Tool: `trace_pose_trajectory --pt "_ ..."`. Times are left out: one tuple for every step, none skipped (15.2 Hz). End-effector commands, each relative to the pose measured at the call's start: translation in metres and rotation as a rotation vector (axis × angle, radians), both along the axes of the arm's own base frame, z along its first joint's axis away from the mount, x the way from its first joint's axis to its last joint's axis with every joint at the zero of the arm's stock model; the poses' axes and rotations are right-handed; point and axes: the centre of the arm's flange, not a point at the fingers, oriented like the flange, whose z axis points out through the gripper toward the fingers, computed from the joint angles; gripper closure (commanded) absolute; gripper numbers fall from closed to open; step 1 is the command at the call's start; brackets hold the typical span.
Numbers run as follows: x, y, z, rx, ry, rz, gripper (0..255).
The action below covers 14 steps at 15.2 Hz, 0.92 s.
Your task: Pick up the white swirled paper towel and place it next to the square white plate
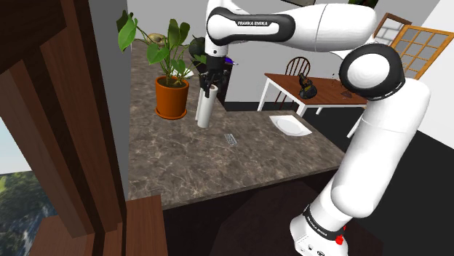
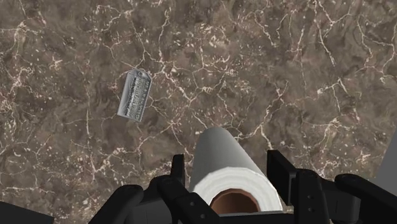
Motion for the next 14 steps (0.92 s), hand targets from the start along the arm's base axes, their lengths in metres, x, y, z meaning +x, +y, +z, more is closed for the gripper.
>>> trace_pose_trajectory --pt "-0.016 -0.023 0.000 0.000 0.000 0.000 255" --pt "-0.022 -0.035 0.000 0.000 0.000 0.000 255" --pt "-0.028 -0.046 0.000 0.000 0.000 0.000 255" --pt "-0.035 -0.058 0.000 0.000 0.000 0.000 255" --pt "-0.041 -0.069 0.000 0.000 0.000 0.000 255" --pt "-0.048 -0.081 0.000 0.000 0.000 0.000 255" --pt "-0.054 -0.092 0.000 0.000 0.000 0.000 255" --pt "-0.060 -0.104 0.000 0.000 0.000 0.000 255" --pt "-0.067 -0.116 0.000 0.000 0.000 0.000 255" --pt "-0.073 -0.127 0.000 0.000 0.000 0.000 255" --pt "-0.079 -0.139 0.000 0.000 0.000 0.000 255" --pt "-0.086 -0.150 0.000 0.000 0.000 0.000 255" --pt "-0.092 -0.162 0.000 0.000 0.000 0.000 255" --pt "-0.098 -0.173 0.000 0.000 0.000 0.000 255"
